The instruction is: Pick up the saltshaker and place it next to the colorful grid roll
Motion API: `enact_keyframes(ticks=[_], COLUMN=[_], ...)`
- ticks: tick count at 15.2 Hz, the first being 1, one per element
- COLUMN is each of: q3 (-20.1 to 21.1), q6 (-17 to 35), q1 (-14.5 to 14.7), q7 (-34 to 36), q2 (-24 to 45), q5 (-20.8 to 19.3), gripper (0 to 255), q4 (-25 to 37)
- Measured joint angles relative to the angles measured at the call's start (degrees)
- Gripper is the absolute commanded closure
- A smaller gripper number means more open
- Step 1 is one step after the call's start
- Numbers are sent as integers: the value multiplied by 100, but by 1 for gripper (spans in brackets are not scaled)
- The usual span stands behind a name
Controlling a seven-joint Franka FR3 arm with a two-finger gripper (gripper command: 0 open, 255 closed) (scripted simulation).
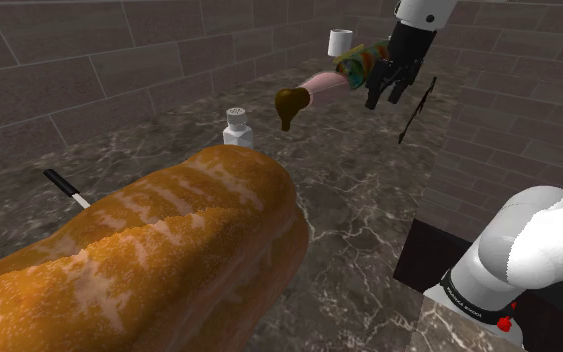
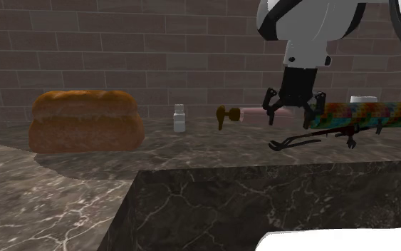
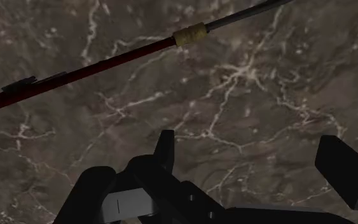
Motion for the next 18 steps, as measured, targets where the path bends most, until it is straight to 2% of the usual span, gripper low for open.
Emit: enact_keyframes(ticks=[3, 11, 18], q3=[135, 1118, 1974], q6=[58, 584, 1001], q1=[58, 403, 564], q7=[110, 926, 1617], q2=[13, 298, 797], q5=[65, 440, 529], gripper=[0, 0, 0], q4=[22, 243, 743])
